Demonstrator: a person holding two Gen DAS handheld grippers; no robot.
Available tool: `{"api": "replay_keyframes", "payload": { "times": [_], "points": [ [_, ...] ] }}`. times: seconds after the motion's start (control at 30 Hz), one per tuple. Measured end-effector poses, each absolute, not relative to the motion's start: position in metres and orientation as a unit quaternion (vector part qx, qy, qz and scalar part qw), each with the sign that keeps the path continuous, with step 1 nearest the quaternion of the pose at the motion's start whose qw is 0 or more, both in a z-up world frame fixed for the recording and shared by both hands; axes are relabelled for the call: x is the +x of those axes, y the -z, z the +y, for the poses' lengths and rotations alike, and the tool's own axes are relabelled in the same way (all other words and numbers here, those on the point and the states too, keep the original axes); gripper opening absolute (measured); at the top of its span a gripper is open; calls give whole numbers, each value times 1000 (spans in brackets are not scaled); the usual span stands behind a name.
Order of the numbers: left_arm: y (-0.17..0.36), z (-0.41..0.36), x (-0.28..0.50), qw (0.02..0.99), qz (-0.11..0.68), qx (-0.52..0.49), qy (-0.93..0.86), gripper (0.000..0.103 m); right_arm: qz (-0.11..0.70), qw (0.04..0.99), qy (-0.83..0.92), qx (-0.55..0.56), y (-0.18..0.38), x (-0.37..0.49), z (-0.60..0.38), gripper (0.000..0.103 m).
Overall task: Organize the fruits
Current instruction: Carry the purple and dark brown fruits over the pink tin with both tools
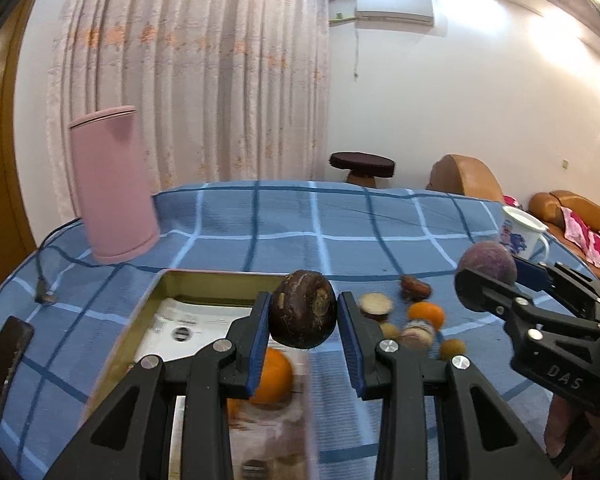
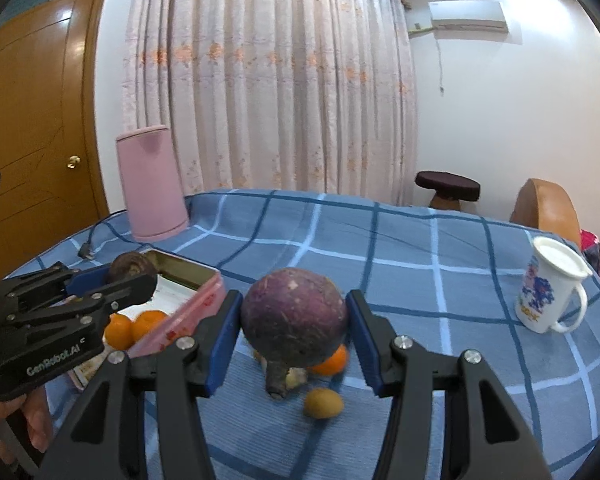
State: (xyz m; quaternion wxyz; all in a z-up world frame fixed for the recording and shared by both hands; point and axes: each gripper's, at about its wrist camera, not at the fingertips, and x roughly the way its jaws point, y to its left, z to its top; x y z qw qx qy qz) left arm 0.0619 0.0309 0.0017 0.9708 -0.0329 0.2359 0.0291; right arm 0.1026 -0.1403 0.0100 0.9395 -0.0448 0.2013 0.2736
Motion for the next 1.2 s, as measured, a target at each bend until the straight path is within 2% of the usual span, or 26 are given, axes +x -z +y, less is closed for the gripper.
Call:
{"api": "replay_keyframes", "payload": {
  "times": [0.6, 1.2],
  "points": [
    [14, 109, 43, 956, 270, -61, -99, 35, 223, 896, -376, -79, 0, 83, -54, 55],
    [31, 128, 45, 944, 301, -75, -110, 35, 259, 862, -416, -130, 30, 73, -14, 55]
  ]
}}
